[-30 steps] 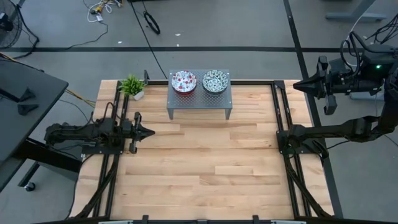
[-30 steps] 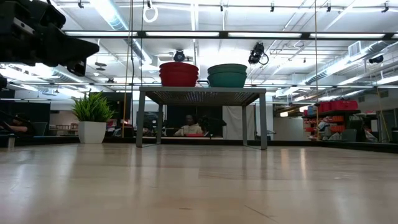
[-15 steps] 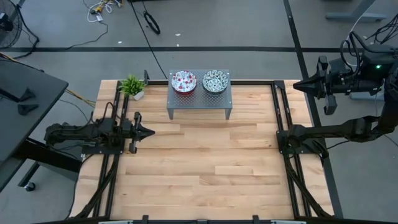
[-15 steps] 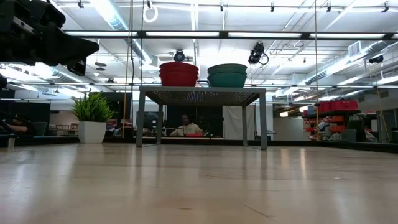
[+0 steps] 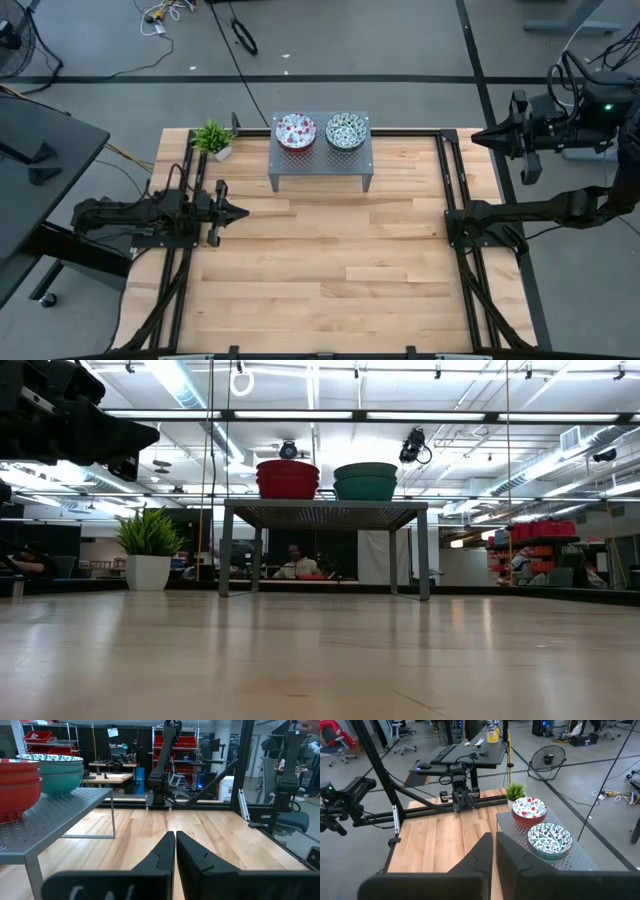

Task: Pick & Place Mini bowls
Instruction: Return to Home Position

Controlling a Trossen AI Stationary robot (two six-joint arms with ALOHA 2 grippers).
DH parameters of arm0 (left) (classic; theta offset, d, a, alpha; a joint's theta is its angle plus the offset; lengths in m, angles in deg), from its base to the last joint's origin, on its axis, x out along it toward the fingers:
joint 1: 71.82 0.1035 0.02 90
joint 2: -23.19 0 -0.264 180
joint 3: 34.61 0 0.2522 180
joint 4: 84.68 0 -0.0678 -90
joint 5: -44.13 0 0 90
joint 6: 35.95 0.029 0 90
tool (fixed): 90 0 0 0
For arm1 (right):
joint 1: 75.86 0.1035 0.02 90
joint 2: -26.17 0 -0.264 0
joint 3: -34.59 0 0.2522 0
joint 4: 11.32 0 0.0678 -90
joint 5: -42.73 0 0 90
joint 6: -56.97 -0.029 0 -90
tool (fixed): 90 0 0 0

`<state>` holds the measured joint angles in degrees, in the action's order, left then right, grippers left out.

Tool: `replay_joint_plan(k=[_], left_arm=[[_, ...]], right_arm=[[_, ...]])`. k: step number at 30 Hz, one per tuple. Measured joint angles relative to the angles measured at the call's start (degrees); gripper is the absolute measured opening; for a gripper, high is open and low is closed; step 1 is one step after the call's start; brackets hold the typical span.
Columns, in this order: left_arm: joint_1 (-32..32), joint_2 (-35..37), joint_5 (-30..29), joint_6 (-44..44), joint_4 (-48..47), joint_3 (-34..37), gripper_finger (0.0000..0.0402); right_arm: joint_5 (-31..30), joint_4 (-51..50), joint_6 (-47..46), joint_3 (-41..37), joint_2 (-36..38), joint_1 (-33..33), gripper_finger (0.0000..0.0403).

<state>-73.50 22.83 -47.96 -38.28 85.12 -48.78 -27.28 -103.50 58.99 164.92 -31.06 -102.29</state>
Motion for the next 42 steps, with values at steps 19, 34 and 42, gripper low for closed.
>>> replay_joint_plan(k=[19,34,42], left_arm=[[0.0,0.0,0.0,0.0,0.0,0.0,0.0018],[0.0,0.0,0.0,0.0,0.0,0.0,0.0018],[0.0,0.0,0.0,0.0,0.0,0.0,0.0018]], right_arm=[[0.0,18.6,-0.4,0.0,-2.1,0.3,0.0025],[0.0,33.6,1.5,-2.4,-4.3,13.5,0.0025],[-0.1,50.4,4.4,-18.5,0.7,17.2,0.0025]])
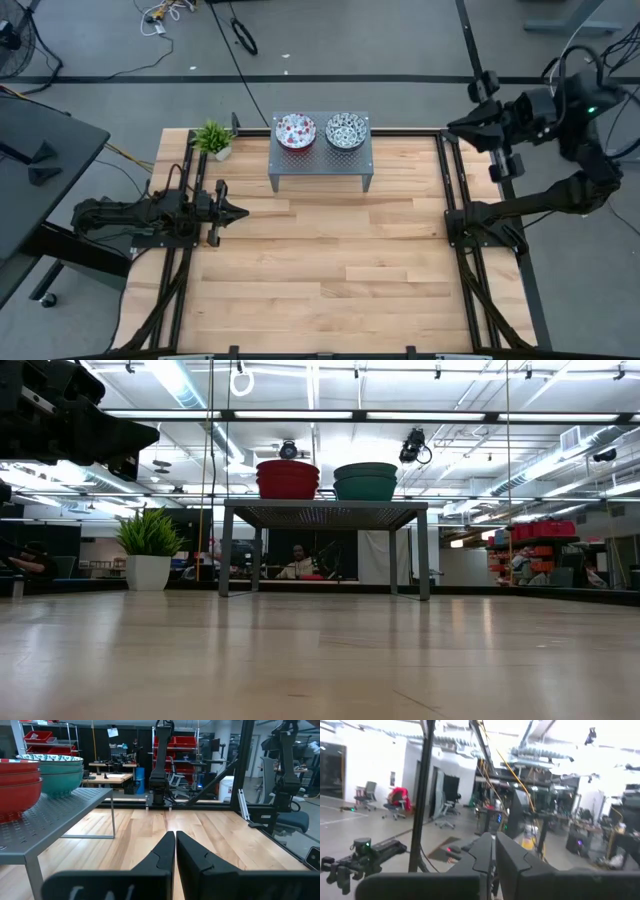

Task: Pick & Place Mini bowls
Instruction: Return to Home Position

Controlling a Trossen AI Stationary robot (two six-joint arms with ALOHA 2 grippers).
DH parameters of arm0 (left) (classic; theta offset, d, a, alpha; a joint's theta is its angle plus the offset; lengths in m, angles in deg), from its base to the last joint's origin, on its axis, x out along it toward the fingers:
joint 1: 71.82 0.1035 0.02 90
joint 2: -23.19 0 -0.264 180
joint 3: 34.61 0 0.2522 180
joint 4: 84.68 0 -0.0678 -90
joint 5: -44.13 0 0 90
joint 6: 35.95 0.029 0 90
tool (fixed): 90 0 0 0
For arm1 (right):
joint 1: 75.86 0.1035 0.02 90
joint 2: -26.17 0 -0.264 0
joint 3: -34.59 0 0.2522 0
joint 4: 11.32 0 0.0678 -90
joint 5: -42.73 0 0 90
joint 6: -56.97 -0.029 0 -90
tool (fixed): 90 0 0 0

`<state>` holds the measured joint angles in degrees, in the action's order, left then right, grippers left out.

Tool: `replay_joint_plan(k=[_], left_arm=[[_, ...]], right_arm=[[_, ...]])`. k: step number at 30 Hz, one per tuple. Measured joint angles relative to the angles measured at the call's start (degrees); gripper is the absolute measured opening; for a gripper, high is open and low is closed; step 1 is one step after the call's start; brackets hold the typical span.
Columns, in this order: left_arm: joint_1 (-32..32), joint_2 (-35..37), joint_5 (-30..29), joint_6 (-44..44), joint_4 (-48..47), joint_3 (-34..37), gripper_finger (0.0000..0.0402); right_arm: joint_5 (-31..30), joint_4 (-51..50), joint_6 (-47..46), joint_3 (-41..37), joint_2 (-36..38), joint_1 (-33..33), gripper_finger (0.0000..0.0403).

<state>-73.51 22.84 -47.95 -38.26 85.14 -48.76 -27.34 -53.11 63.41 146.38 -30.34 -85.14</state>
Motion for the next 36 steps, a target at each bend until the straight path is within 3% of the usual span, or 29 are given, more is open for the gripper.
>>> replay_joint_plan(k=[19,28,31,36], left_arm=[[0.0,0.0,0.0,0.0,0.0,0.0,0.0018],[0.0,0.0,0.0,0.0,0.0,0.0,0.0018],[0.0,0.0,0.0,0.0,0.0,0.0,0.0018],[0.0,0.0,0.0,0.0,0.0,0.0,0.0018]], right_arm=[[0.6,43.8,-7.0,-42.4,13.4,4.4,0.0025],[5.4,46.7,-10.4,-49.6,14.9,4.7,0.0025],[1.8,44.9,-8.0,-49.9,15.6,4.8,0.0025],[-9.2,39.0,-6.6,-49.9,16.8,5.7,0.0025]])
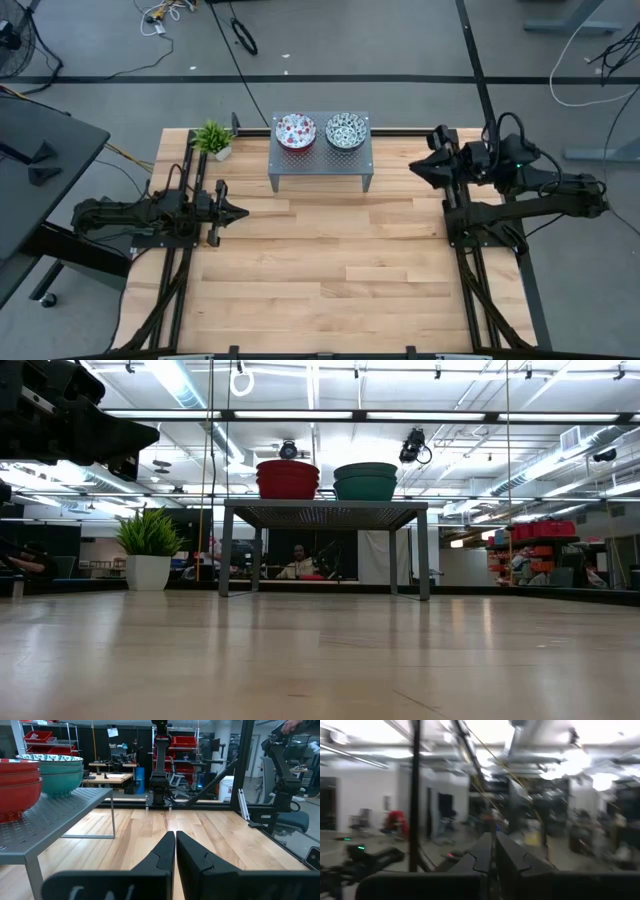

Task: Pick & Place Mini bowls
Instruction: Return to Home Position

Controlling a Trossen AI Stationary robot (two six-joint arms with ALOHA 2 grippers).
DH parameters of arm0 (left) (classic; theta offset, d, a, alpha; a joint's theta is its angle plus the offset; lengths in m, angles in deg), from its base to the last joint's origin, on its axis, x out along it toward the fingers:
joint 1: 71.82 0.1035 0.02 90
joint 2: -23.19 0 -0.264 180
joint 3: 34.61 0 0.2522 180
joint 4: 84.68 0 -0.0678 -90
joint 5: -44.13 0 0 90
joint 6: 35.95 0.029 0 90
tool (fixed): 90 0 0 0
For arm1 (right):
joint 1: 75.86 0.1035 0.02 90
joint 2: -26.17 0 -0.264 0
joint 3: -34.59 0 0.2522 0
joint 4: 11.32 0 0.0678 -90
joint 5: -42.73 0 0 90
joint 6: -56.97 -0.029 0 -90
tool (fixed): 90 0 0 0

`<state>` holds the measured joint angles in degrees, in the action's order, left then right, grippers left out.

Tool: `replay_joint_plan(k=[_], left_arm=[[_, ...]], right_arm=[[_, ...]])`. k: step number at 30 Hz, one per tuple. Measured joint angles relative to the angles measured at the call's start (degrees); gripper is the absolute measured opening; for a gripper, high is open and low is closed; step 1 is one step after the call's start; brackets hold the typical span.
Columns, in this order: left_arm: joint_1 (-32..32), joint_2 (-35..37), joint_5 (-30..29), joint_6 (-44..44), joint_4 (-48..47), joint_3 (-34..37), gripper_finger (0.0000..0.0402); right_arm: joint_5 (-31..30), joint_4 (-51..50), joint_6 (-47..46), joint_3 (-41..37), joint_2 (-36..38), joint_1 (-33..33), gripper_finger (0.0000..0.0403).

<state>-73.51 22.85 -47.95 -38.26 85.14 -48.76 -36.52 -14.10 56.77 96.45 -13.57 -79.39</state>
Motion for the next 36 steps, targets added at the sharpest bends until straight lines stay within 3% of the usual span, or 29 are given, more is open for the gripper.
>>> replay_joint_plan(k=[15,28,36], left_arm=[[0.0,0.0,0.0,0.0,0.0,0.0,0.0018],[0.0,0.0,0.0,0.0,0.0,0.0,0.0018],[0.0,0.0,0.0,0.0,0.0,0.0,0.0018]], right_arm=[[-5.9,-12.1,1.4,-0.1,5.7,0.2,0.0025],[-5.8,6.9,2.2,-17.6,15.7,0.2,0.0025],[-5.8,12.5,2.4,-24.0,21.3,0.2,0.0025]])
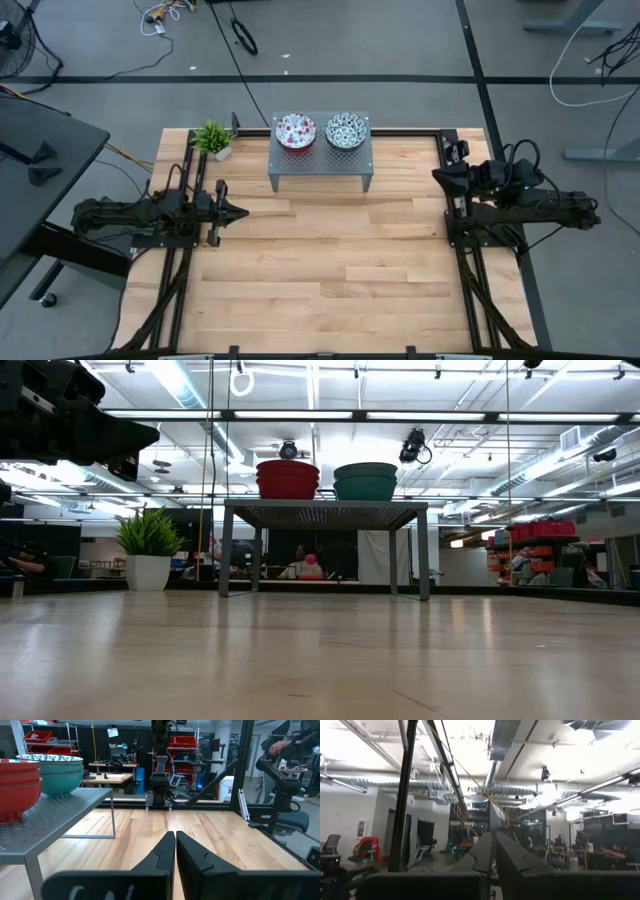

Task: Pick & Place Mini bowls
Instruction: Return to Home Position

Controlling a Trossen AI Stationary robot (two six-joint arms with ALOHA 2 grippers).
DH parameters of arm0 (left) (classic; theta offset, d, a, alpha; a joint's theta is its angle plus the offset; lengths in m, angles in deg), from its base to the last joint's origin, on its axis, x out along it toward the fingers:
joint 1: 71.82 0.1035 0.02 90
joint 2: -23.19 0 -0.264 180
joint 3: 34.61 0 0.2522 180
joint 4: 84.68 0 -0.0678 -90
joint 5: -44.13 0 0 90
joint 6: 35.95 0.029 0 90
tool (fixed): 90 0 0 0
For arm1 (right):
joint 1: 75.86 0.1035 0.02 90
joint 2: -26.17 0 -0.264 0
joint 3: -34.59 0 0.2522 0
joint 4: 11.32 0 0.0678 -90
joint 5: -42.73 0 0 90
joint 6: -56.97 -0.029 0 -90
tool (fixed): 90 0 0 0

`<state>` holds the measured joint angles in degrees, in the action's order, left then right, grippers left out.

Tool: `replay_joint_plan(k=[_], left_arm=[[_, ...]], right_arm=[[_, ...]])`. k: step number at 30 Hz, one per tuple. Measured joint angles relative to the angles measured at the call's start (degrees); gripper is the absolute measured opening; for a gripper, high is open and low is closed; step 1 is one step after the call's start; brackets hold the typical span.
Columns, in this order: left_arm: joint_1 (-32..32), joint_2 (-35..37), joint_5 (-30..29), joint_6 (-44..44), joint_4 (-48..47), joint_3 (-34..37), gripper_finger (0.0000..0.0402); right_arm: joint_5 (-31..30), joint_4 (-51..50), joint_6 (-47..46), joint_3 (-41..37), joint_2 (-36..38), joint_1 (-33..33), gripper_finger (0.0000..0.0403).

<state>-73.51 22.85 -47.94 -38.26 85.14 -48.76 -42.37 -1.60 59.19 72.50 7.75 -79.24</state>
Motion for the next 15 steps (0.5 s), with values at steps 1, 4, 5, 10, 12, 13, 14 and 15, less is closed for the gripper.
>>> replay_joint_plan(k=[1,4,5,10,12,13,14,15], left_arm=[[0.0,0.0,0.0,0.0,0.0,0.0,0.0018],[0.0,0.0,0.0,0.0,0.0,0.0,0.0018],[0.0,0.0,0.0,0.0,0.0,0.0,0.0018],[0.0,0.0,0.0,0.0,0.0,0.0,0.0018],[0.0,0.0,0.0,0.0,0.0,0.0,0.0018],[0.0,0.0,0.0,0.0,0.0,0.0,0.0018],[0.0,0.0,0.0,0.0,0.0,0.0,0.0018],[0.0,0.0,0.0,0.0,0.0,0.0,0.0018]], right_arm=[[0.0,0.5,0.0,-0.6,0.7,0.0,0.0025],[0.0,2.0,-0.2,-2.3,2.2,0.0,0.0025],[0.0,2.4,-0.2,-2.8,2.6,0.0,0.0025],[0.5,5.1,-0.2,-6.1,4.5,0.2,0.0025],[2.2,5.1,-0.2,-7.5,5.1,0.2,0.0025],[3.4,5.1,-0.3,-8.1,5.5,0.2,0.0025],[4.4,5.2,-0.8,-8.7,5.9,0.2,0.0025],[4.8,5.2,-1.2,-9.2,6.4,0.2,0.0025]])
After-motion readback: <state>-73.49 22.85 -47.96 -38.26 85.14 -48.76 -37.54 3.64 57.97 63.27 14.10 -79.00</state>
